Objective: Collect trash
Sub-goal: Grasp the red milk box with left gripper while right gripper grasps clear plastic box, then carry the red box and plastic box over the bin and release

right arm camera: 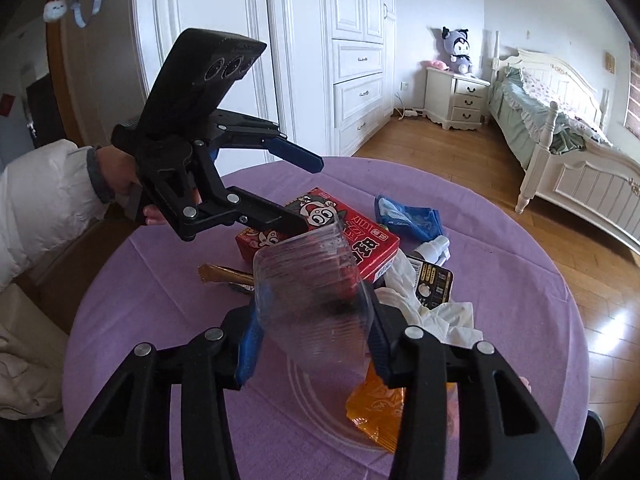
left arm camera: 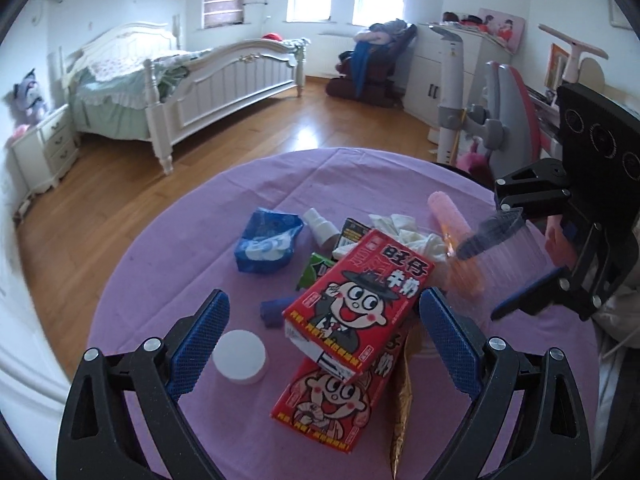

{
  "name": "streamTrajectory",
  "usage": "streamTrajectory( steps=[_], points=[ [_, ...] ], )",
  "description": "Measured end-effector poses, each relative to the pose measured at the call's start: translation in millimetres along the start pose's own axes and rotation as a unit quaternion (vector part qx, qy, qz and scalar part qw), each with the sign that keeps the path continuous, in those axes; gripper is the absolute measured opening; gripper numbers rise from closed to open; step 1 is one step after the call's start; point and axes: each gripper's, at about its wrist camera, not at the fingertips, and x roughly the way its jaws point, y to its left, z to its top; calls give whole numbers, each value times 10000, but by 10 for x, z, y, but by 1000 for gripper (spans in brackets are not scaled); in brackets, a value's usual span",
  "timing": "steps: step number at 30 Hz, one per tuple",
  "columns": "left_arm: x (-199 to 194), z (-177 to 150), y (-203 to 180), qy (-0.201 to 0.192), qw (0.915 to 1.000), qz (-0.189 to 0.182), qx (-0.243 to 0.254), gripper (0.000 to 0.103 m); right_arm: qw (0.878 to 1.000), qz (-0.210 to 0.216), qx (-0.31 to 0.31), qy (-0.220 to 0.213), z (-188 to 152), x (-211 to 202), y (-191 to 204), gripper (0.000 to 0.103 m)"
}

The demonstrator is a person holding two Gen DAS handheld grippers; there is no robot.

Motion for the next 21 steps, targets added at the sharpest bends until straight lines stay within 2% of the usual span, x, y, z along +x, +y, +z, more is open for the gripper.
streamTrajectory(
  steps=[5, 6, 7, 9, 11, 12, 16, 21],
  points=[
    [195, 66, -272, 276, 9978, 26, 597, 94, 9941, 249, 1000, -347, -65, -238, -230, 38],
    [219, 63, -295, 311, 9976, 42, 621, 91, 9913, 280, 1219, -400, -80, -282, -282, 38],
    [247, 63, -313, 366, 9973, 62, 626, 81, 9881, 329, 1432, -461, -104, -326, -333, 38],
    [297, 58, -341, 499, 9970, 132, 577, 67, 9811, 475, 1773, -613, -142, -410, -418, 38],
    [297, 53, -399, 484, 9970, 164, 587, 61, 9767, 498, 1954, -731, -185, -489, -458, 38],
    [289, 46, -431, 461, 9971, 186, 575, 56, 9752, 489, 2016, -770, -195, -511, -475, 38],
    [225, 22, -561, 304, 9975, 544, 336, 50, 9630, 728, 2355, -1093, -248, -645, -553, 38],
    [32, 64, -734, -94, 9955, 920, -208, 50, 9498, 768, 2589, -1582, -314, -903, -659, 38]
  ],
)
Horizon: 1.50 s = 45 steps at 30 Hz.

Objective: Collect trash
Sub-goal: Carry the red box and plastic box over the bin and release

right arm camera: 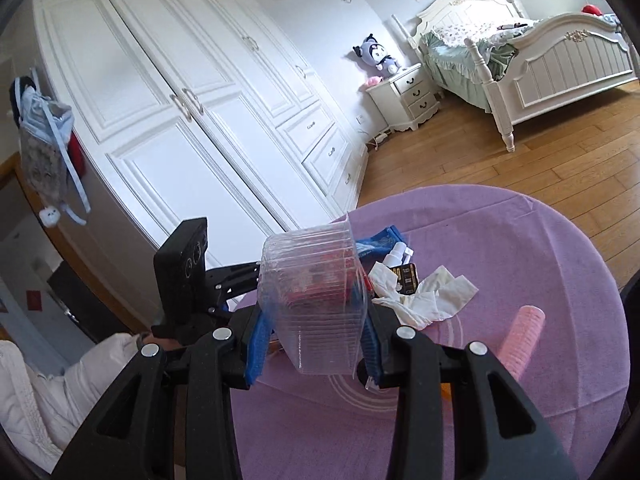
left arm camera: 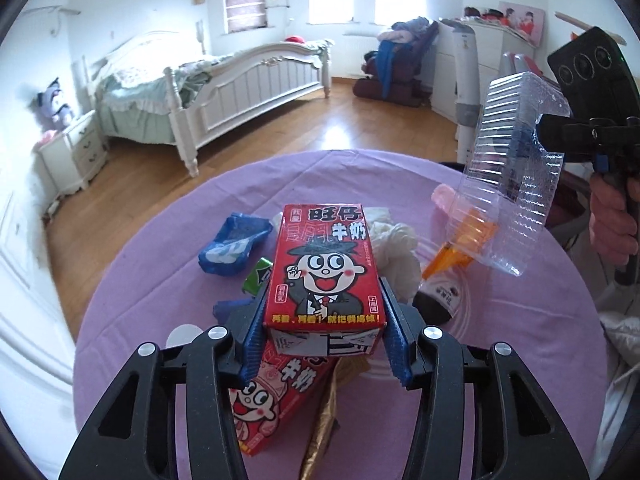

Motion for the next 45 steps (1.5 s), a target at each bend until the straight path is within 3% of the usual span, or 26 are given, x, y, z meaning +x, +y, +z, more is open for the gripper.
streamTrajectory(
  steps=[6, 11, 16, 21, 28, 37, 45],
  points=[
    [-233, 198, -309, -541, 9964, 196, -624, 50, 9950, -655, -8, -756, 17, -455, -188, 38],
    [-147, 539, -739, -849, 9932, 62, -799, 50, 9821, -1416, -52, -1240, 43, -771, -420, 38],
    [158, 919, -1246, -1100, 9909, -280, -721, 50, 9686, -2014, 74, -1458, -1, -1049, -729, 39],
    [668, 1172, -1673, -980, 9876, -784, -942, 50, 9527, -2655, 212, -1461, -43, -1222, -1088, 39],
    [1323, 1385, -2177, -650, 9858, -1178, -1003, 50, 9358, -3185, 740, -1318, -195, -1403, -1678, 39],
    [1892, 1555, -2465, -195, 9854, -1327, -1053, 50, 9254, -3381, 1178, -1241, -457, -1584, -2097, 39],
    [2082, 1554, -2547, 69, 9862, -1327, -989, 50, 9237, -3403, 1366, -1107, -532, -1626, -2278, 39]
  ],
)
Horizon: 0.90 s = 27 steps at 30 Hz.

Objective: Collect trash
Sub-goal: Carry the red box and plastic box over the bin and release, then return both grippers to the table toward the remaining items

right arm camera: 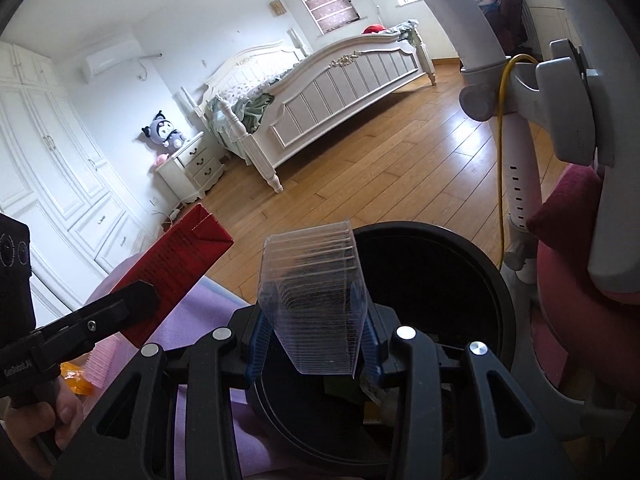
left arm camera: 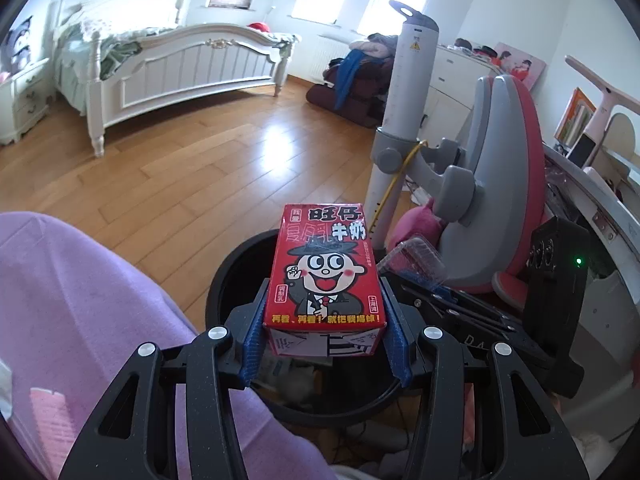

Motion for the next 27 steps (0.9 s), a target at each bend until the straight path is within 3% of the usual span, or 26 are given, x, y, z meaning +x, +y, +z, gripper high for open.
streamTrajectory(
  steps=[6, 8, 9, 10, 18, 27],
  points=[
    [121, 40, -65, 113, 9999, 81, 55, 51, 9996, -122, 116, 223, -13, 55, -122, 42],
    [119, 65, -109, 141, 9995, 243, 147, 61, 9991, -242, 239, 266, -21, 58, -177, 56],
    [96, 74, -141, 89, 9992, 349, 196, 75, 9988, -284, 322, 243, -34, 37, -194, 71],
    [41, 79, -163, -11, 9987, 442, 244, 83, 9986, -270, 387, 225, -40, 18, -209, 77],
    [-419, 99, -250, -376, 9956, 668, 538, 91, 9992, -193, 158, 309, -59, -67, 43, 77],
    [-1260, -93, 73, -750, 9909, 1028, 435, 97, 9973, 315, -591, 316, -31, -137, 884, 79]
  ],
)
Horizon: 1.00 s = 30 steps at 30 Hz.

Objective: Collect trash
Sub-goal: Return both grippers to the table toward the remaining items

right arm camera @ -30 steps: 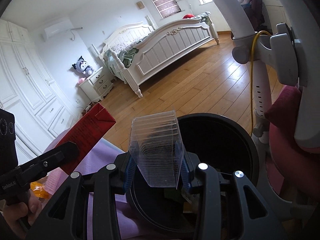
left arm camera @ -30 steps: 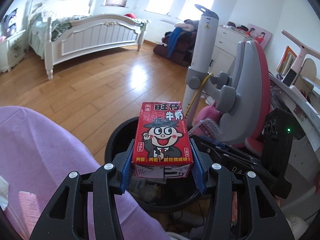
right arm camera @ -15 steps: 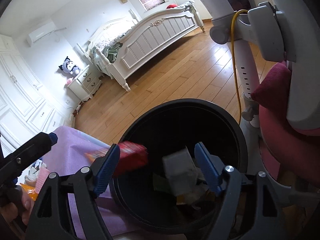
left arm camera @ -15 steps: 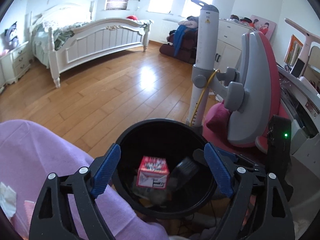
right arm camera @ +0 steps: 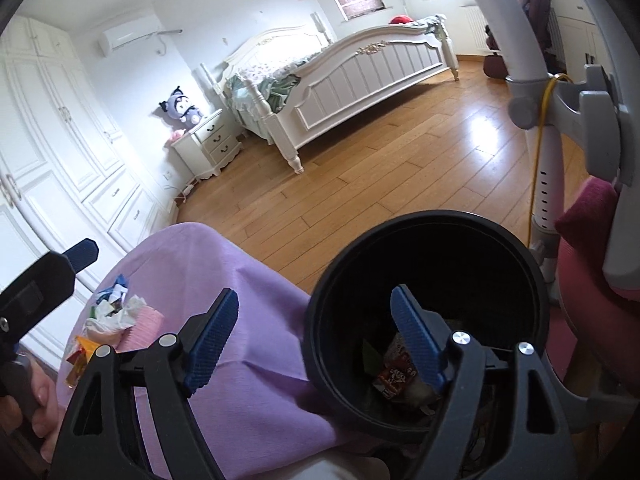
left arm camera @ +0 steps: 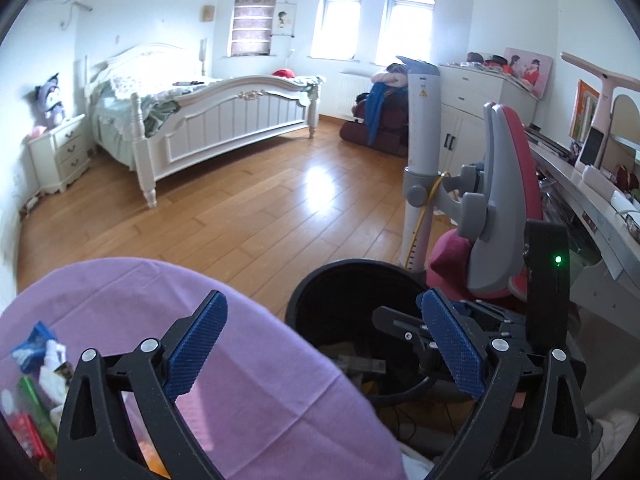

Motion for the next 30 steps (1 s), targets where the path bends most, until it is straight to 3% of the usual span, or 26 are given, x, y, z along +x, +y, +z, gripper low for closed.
streamTrajectory(
  steps=[5, 10, 12, 16, 20, 26, 30],
  points=[
    [-507, -223, 638, -27, 9975, 539, -449, 97, 9969, 454, -631, 157, 22, 91, 655, 79],
    [-1003, -531, 1398, 32, 9891, 1136, -941, 97, 9873, 897, -1239, 429, -33, 255, 1276, 79],
    [-1158, -699, 1701, 168, 9820, 1493, -1143, 97, 9820, 1075, -1457, 541, -78, 310, 1505, 79],
    [-1397, -1123, 2260, 435, 9587, 2091, -1877, 97, 9686, 1266, -1985, 802, -186, 445, 1927, 79],
    [-1479, -1416, 2598, 680, 9420, 2155, -2480, 97, 9570, 1260, -2343, 1160, -305, 650, 2262, 79],
    [-1327, -1469, 2635, 888, 9379, 2241, -2493, 97, 9443, 1042, -2626, 1686, -388, 991, 2537, 77],
    [-1202, -1477, 2614, 965, 9358, 2186, -2591, 97, 9305, 860, -2983, 1943, -477, 1174, 2693, 57]
  ],
)
